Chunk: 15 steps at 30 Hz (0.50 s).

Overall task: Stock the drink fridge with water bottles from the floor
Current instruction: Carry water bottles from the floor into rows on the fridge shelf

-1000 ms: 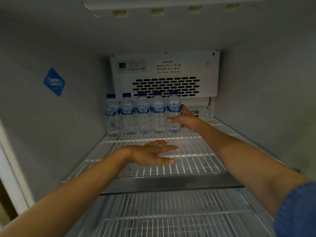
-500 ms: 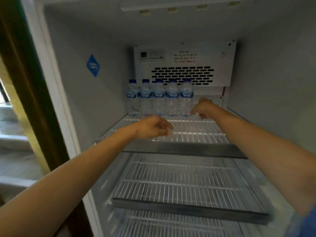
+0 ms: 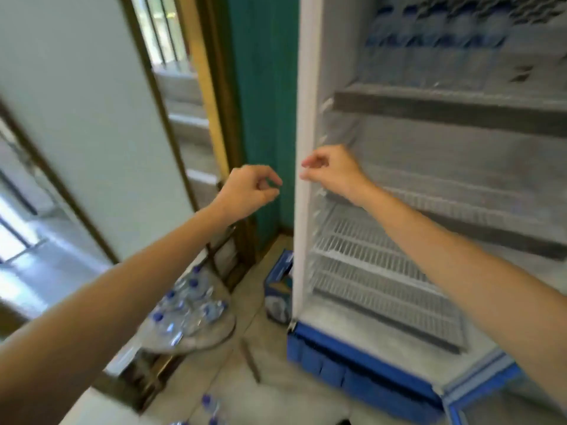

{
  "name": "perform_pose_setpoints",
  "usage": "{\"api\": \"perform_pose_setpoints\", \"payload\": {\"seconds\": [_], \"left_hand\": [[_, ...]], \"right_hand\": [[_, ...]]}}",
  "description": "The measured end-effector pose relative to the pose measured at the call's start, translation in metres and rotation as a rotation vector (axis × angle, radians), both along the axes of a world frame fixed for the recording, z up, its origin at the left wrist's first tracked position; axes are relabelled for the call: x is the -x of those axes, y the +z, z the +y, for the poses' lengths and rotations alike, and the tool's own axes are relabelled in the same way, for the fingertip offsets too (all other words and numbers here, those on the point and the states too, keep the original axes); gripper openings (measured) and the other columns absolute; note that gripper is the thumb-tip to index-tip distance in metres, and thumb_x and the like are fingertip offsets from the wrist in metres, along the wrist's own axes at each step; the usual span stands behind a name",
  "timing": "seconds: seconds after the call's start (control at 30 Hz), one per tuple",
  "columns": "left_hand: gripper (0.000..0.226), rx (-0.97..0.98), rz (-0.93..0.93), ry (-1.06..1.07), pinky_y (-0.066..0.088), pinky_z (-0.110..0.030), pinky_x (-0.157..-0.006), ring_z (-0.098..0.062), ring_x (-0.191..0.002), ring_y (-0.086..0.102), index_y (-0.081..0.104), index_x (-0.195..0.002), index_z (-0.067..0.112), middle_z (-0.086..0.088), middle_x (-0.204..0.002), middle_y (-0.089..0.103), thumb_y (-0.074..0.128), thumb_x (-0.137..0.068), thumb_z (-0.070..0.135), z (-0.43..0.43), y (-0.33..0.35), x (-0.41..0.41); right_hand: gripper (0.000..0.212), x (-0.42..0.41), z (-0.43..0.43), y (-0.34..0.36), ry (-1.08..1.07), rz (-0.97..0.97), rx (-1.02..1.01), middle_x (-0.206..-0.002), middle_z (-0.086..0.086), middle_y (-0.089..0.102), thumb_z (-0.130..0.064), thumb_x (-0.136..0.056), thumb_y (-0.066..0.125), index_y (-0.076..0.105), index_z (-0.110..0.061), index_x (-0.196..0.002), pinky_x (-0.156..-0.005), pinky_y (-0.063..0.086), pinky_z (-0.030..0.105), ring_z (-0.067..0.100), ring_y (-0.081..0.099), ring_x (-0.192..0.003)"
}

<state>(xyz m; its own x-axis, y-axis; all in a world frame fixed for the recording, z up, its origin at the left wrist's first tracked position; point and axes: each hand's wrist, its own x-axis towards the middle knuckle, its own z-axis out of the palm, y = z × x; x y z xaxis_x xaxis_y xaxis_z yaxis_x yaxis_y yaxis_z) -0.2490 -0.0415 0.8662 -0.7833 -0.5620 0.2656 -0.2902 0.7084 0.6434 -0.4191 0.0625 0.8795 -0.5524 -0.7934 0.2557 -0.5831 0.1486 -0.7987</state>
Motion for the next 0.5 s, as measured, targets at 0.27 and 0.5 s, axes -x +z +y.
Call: {"api": "perform_pose_setpoints", "payload": {"seconds": [0.27,0.5], "left_hand": [[0.022,-0.354,-0.445,0.313,0.043,-0.025,-0.077,-0.030,-0.093,0.066,0.070,-0.100,-0.001,-0.019,-0.096,0.070,0.062,-0.081,0.009,0.028,-0.240,-0.177],[0.030,-0.761,-0.595,0.673,0.044,-0.018,-0.064,-0.011,-0.078,0.056,0.062,-0.112,0.012,-0.003,-0.094,0.063,0.056,-0.083,0.004,0.088,-0.473,-0.275]], "right_hand": [[0.031,-0.155,-0.010,-0.253,0.270,-0.218,-0.532,-0.092,0.005,0.065,-0.020,-0.078,0.076,0.067,-0.008,-0.104,-0.077,0.050,0.031,0.016,0.060,-0.086],[0.043,-0.246,0.010,-0.482,0.390,-0.399,-0.847,-0.101,0.005,0.057,-0.017,-0.078,0.076,0.058,-0.008,-0.116,-0.079,0.045,0.026,0.016,0.055,-0.092]]}}
